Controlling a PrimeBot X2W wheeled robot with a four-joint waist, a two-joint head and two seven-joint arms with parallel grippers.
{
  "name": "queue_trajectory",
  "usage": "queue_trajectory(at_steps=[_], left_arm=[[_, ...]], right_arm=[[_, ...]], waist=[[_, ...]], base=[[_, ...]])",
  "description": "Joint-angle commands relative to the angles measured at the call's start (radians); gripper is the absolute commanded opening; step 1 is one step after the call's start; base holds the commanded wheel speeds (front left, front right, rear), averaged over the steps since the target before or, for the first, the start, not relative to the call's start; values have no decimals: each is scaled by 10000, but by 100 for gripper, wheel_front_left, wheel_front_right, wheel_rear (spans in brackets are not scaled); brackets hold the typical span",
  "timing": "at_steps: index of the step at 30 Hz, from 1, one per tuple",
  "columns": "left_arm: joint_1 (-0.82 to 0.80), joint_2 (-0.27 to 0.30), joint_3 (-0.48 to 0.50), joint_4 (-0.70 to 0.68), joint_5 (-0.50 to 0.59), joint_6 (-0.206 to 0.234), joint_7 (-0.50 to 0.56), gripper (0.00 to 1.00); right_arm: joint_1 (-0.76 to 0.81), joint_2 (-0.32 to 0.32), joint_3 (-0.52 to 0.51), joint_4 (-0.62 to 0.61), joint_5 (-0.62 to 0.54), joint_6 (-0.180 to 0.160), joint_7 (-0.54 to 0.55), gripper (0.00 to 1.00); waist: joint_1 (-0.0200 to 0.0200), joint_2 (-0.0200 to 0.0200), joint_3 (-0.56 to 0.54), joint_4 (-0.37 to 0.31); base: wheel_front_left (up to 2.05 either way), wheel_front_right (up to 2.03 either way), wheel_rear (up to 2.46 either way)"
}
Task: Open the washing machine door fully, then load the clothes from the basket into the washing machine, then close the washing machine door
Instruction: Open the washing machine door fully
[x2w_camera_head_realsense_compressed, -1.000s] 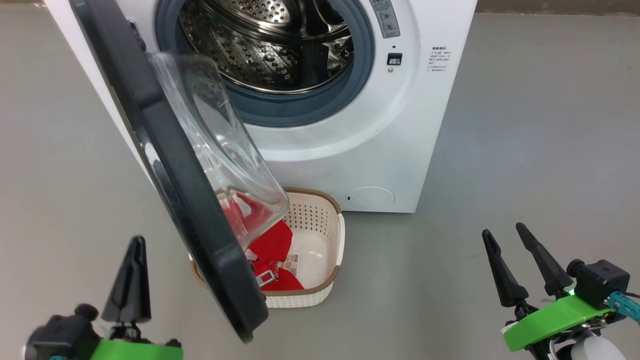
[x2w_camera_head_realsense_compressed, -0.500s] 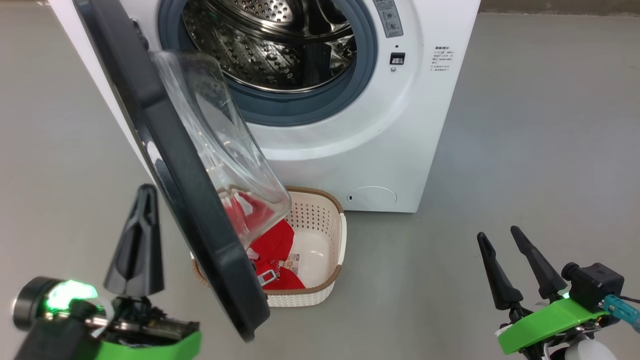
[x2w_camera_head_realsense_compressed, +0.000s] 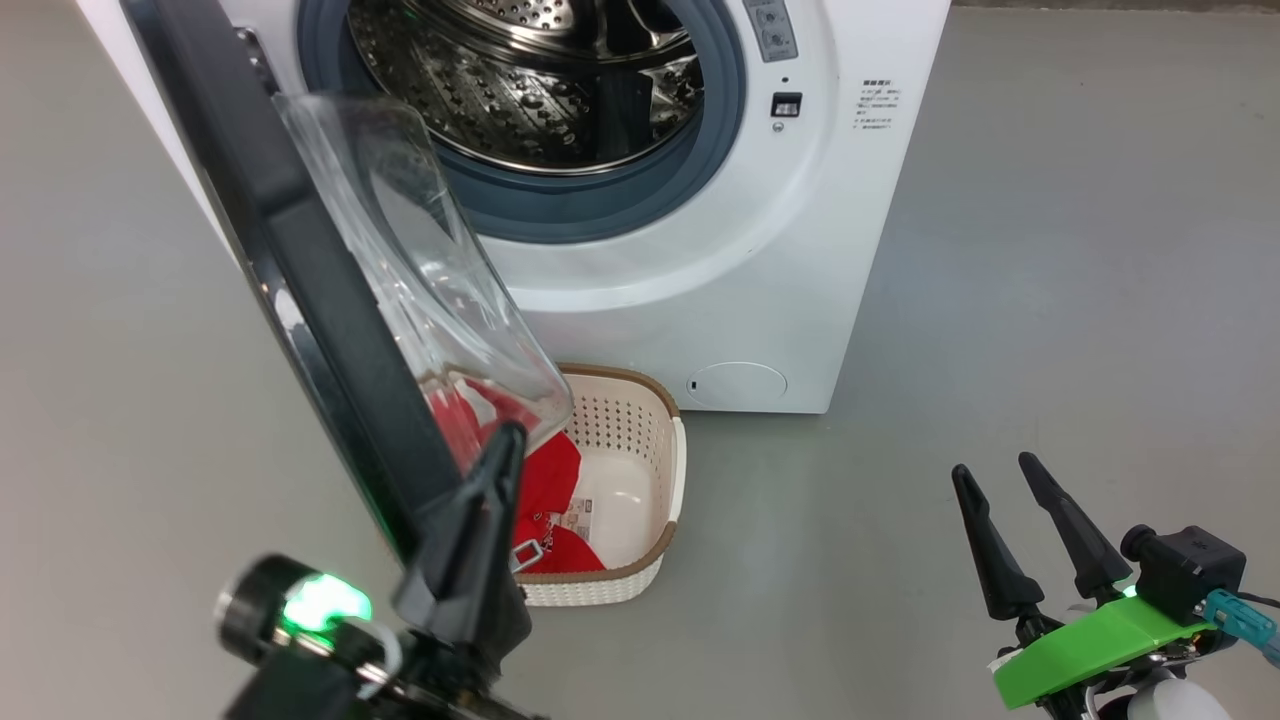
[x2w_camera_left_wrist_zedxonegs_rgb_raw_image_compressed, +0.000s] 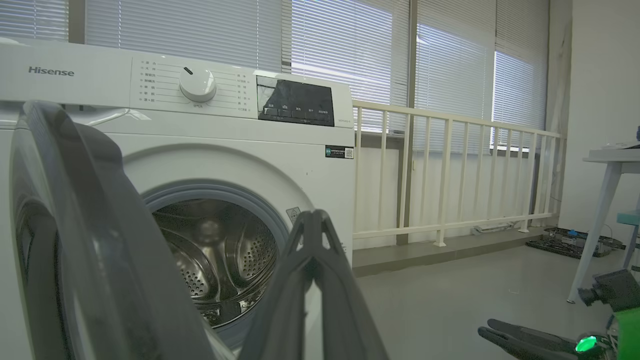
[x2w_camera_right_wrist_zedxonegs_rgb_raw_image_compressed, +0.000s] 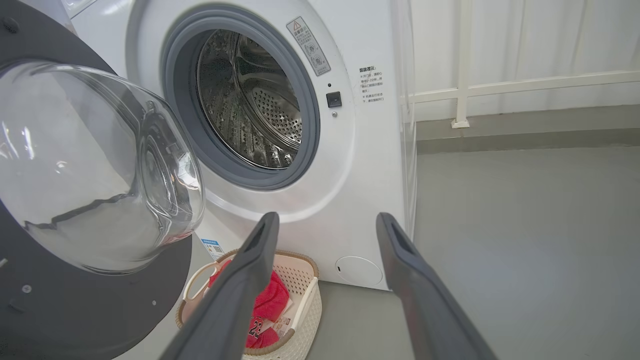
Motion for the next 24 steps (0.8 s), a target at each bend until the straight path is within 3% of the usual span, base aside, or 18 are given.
queue_trajectory(at_steps=[1,10,24], left_arm=[[40,118,76,32,-206,-20,87,0],[258,112,-553,1471,-777,38,244,0],[-128,108,-587,3722,-2073,596,-71,0]], right_arm=[[-175,-80,227,-209,50,16,-120,100],[-234,-115,274,-189,85,16,-120,100],[-342,-105,364,-147,125,16,-120,100]], waist=[[0,0,26,-43],[0,0,92,-113],[0,0,230,-166]], base=[[0,0,0],[0,0,0],[0,0,0]])
